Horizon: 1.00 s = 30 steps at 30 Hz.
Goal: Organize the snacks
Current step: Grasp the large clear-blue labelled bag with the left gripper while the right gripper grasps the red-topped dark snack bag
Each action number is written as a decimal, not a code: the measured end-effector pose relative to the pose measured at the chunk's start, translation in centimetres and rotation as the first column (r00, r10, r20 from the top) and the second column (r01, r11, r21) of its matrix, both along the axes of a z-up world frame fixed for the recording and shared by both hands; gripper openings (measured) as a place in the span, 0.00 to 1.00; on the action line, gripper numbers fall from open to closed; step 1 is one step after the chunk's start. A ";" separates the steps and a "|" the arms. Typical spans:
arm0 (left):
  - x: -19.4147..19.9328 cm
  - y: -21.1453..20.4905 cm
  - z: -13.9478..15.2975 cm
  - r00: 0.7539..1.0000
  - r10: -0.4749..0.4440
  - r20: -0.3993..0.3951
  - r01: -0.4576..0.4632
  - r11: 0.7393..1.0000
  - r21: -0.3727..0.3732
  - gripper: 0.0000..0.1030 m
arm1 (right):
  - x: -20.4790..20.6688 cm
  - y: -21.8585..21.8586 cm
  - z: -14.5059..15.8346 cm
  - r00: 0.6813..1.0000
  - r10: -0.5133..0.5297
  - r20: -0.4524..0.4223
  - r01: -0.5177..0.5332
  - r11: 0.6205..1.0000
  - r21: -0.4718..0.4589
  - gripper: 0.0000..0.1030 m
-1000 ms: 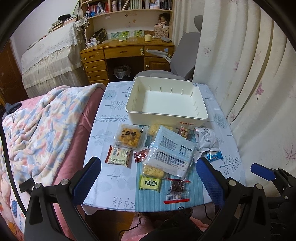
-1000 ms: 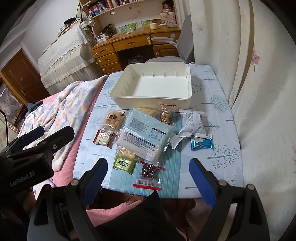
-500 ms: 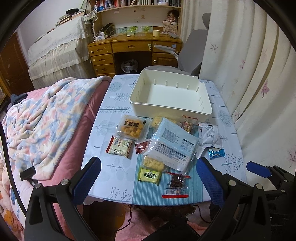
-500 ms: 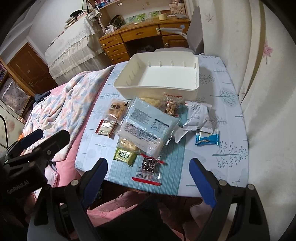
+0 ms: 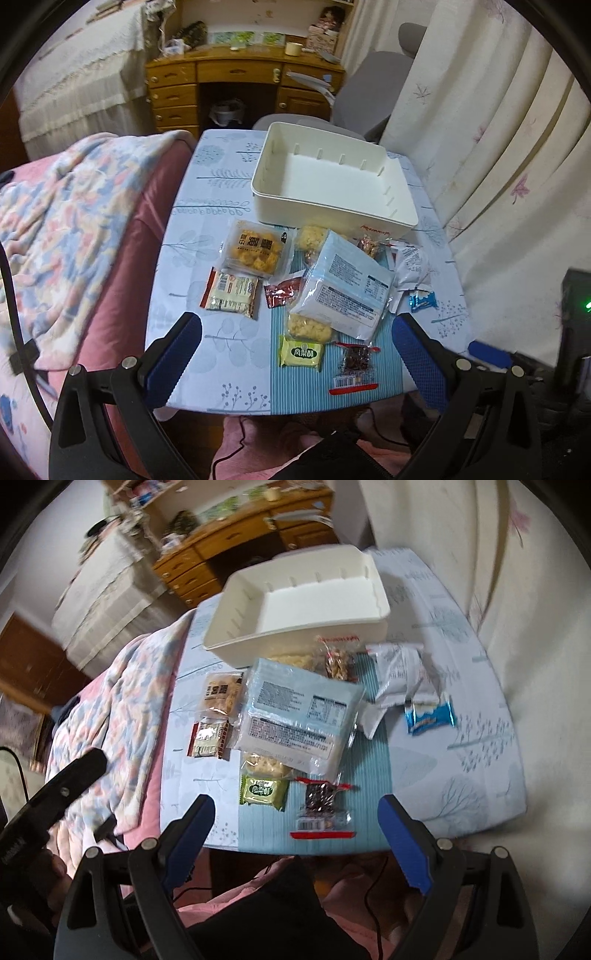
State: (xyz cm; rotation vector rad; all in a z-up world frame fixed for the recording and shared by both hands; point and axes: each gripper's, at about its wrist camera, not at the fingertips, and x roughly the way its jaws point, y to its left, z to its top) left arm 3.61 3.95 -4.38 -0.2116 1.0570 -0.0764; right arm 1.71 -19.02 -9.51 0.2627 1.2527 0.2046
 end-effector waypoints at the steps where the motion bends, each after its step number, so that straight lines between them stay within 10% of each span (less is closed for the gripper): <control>1: 0.4 0.5 -0.1 1.000 -0.015 -0.005 0.014 1.000 -0.016 1.00 | 0.0 0.2 -0.3 1.000 -0.020 -0.012 0.020 1.000 0.000 0.88; 15: 5.9 3.4 -3.5 0.933 -0.358 -0.026 0.350 0.922 -0.165 0.99 | -3.0 2.1 -4.7 0.939 -0.341 -0.030 0.339 0.938 -0.068 0.88; 30: 12.1 0.2 -10.7 0.898 -0.416 -0.147 0.364 0.887 -0.285 0.99 | -3.6 4.1 -9.9 0.951 -0.238 0.197 0.268 0.953 -0.139 0.88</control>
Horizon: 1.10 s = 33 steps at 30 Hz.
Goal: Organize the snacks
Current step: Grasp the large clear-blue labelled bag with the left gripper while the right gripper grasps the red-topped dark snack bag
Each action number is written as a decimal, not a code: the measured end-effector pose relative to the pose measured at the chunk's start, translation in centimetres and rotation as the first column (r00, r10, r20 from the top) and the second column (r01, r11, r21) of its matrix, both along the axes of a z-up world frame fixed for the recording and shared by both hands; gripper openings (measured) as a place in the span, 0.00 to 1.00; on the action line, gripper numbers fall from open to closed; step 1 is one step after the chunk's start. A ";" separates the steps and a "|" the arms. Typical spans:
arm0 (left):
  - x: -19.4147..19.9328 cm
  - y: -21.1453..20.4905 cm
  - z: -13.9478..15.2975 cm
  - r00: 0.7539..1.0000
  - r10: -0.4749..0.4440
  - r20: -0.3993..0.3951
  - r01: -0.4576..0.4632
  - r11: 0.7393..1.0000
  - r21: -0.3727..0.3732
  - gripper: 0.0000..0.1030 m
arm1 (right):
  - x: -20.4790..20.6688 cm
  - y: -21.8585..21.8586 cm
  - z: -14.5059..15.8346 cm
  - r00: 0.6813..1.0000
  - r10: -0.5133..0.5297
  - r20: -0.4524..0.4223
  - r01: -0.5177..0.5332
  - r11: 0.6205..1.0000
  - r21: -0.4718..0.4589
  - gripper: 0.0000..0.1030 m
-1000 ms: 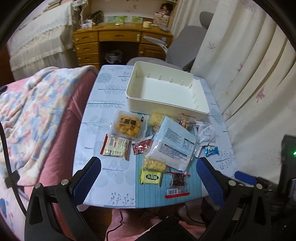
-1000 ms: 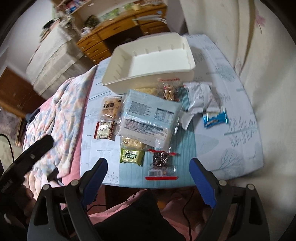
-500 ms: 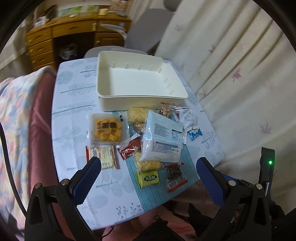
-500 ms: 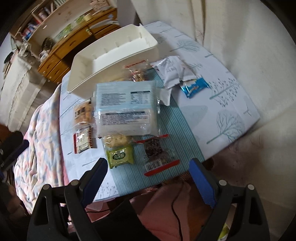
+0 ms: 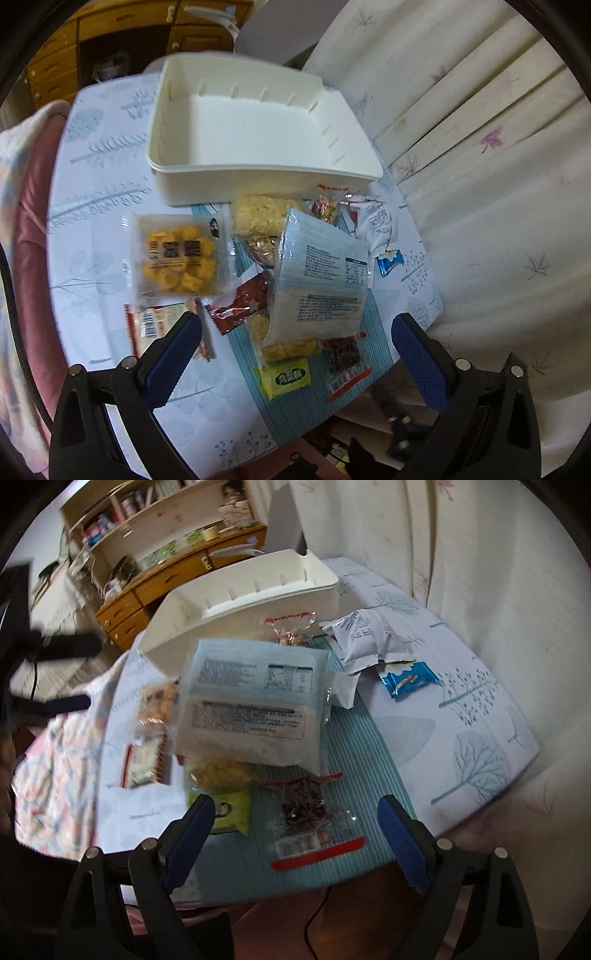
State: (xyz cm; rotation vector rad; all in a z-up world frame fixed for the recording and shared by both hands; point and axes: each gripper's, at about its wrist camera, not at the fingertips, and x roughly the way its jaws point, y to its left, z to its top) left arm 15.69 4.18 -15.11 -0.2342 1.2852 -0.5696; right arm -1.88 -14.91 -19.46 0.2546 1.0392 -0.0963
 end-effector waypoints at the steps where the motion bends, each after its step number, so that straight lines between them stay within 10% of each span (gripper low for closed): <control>1: 0.3 -0.3 -0.6 1.000 -0.004 -0.008 0.004 1.000 -0.003 0.99 | 0.1 0.1 -0.7 1.000 0.005 -0.001 -0.005 1.000 -0.014 0.88; 23: 4.7 -6.0 -9.8 0.989 -0.081 -0.127 0.076 0.996 -0.046 0.91 | 3.0 1.3 -8.2 0.996 0.070 -0.048 -0.075 0.991 -0.115 0.77; 33: 4.7 -6.4 -10.4 0.982 -0.047 -0.183 0.034 0.997 -0.074 0.47 | 2.9 1.7 -8.2 0.996 0.046 -0.073 -0.054 0.993 -0.106 0.70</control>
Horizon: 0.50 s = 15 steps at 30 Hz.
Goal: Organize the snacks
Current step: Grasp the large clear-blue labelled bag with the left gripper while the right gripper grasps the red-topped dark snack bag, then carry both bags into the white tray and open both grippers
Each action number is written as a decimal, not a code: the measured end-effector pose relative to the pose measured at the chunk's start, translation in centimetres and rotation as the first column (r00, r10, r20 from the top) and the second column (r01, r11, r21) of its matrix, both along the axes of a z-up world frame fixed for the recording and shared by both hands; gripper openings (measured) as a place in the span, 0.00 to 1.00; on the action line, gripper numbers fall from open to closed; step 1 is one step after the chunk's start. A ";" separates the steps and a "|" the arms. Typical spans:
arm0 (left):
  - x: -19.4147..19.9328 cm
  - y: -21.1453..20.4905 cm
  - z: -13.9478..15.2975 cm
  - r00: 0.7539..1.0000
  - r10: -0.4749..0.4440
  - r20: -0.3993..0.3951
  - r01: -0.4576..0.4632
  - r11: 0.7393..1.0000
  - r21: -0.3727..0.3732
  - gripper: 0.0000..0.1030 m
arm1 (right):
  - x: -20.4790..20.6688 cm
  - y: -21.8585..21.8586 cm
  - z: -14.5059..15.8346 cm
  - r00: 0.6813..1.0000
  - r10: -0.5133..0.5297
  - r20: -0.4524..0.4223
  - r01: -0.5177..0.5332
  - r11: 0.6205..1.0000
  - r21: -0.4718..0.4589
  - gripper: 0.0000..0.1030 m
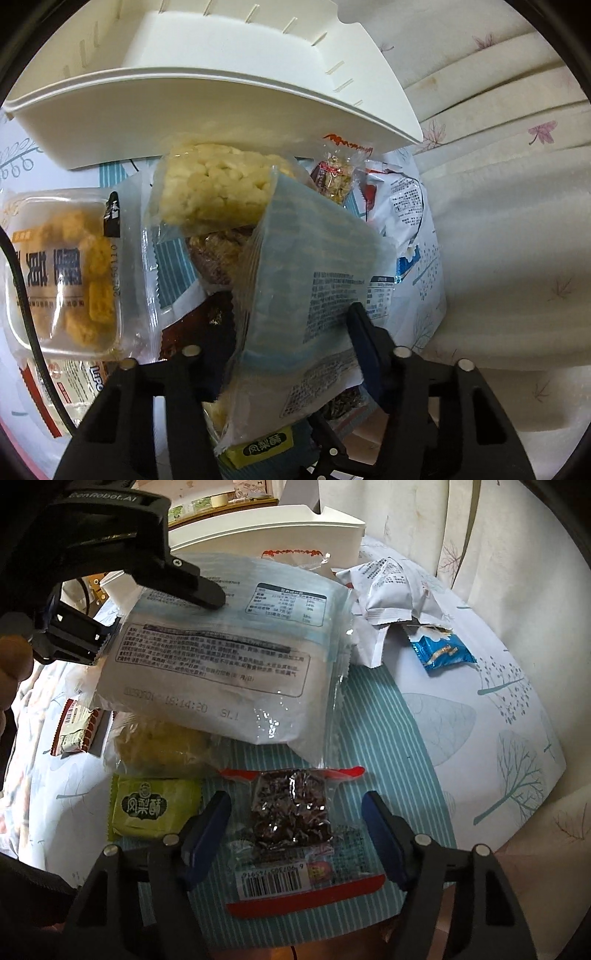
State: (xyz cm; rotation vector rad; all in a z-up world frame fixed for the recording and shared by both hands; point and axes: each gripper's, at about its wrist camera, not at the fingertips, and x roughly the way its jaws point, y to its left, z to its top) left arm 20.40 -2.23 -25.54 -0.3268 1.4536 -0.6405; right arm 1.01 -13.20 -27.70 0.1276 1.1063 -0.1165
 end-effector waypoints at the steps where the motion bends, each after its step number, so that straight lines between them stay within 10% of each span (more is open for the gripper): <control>1: -0.1 0.3 0.1 1.000 0.004 -0.007 -0.004 1.000 -0.009 0.42 | 0.0 -0.1 0.1 1.000 -0.009 -0.004 0.009 1.000 0.013 0.68; 15: -2.9 1.8 6.6 0.995 -0.004 0.096 0.013 0.996 -0.088 0.19 | 0.1 -1.4 1.0 0.994 -0.094 -0.051 0.098 0.991 0.096 0.55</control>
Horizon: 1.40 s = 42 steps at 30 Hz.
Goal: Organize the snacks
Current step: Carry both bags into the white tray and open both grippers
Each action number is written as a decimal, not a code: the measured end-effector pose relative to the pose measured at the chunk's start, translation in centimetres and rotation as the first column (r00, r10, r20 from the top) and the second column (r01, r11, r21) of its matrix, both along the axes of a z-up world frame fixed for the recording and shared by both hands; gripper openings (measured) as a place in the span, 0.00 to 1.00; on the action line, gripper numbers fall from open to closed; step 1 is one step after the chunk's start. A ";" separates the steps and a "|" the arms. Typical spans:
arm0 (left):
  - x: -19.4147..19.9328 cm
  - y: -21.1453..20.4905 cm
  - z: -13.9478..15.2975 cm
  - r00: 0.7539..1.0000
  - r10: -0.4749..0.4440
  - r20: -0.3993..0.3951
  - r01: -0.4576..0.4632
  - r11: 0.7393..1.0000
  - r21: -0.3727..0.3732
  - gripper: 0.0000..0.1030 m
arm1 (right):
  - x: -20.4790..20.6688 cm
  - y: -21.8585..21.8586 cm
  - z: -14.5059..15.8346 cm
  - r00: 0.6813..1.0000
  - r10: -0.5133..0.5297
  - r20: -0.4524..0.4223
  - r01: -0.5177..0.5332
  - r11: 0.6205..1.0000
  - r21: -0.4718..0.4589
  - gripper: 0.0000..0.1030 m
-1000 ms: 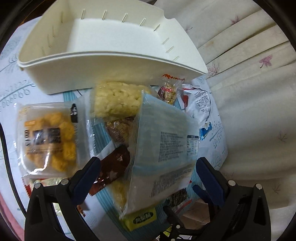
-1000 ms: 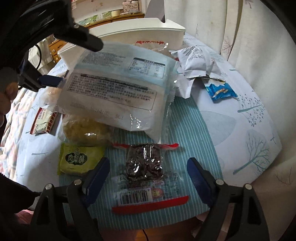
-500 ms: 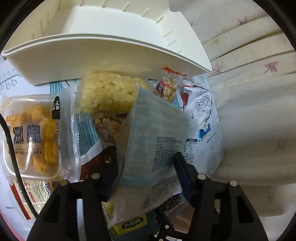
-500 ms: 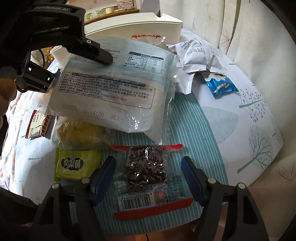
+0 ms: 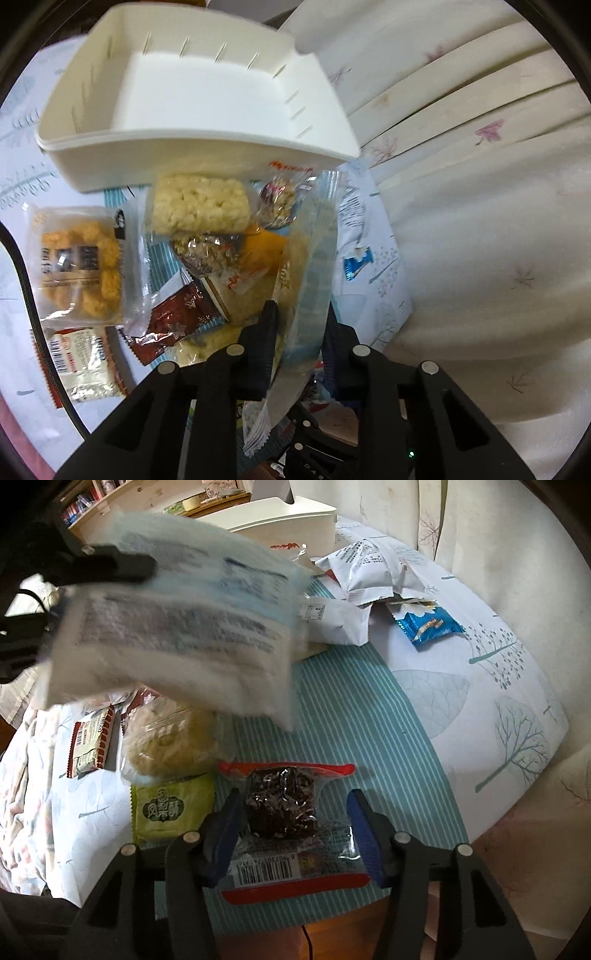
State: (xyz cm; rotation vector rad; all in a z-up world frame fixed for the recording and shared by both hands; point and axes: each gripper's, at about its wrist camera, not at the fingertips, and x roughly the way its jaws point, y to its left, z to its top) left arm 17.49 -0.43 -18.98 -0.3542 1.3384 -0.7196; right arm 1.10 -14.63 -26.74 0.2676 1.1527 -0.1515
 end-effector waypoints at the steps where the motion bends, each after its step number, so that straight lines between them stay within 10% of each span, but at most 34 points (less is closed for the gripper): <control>1: -0.2 0.2 0.5 1.000 0.004 0.007 -0.004 1.000 -0.007 0.19 | -0.1 0.1 0.2 1.000 -0.003 0.004 0.003 1.000 0.005 0.55; 14: -1.7 6.1 9.7 0.981 0.110 0.162 -0.101 0.993 -0.065 0.19 | 0.2 1.8 8.2 0.986 0.078 0.150 -0.076 0.997 -0.015 0.55; 25: 2.3 7.5 15.0 0.916 0.225 0.333 -0.217 0.974 -0.059 0.19 | 7.1 0.4 12.8 0.958 0.111 0.266 -0.135 0.988 0.072 0.55; 42: 11.7 0.6 10.4 0.902 0.293 0.315 -0.353 0.923 0.153 0.19 | 21.8 -6.3 14.0 0.917 0.160 0.365 -0.245 0.949 0.200 0.56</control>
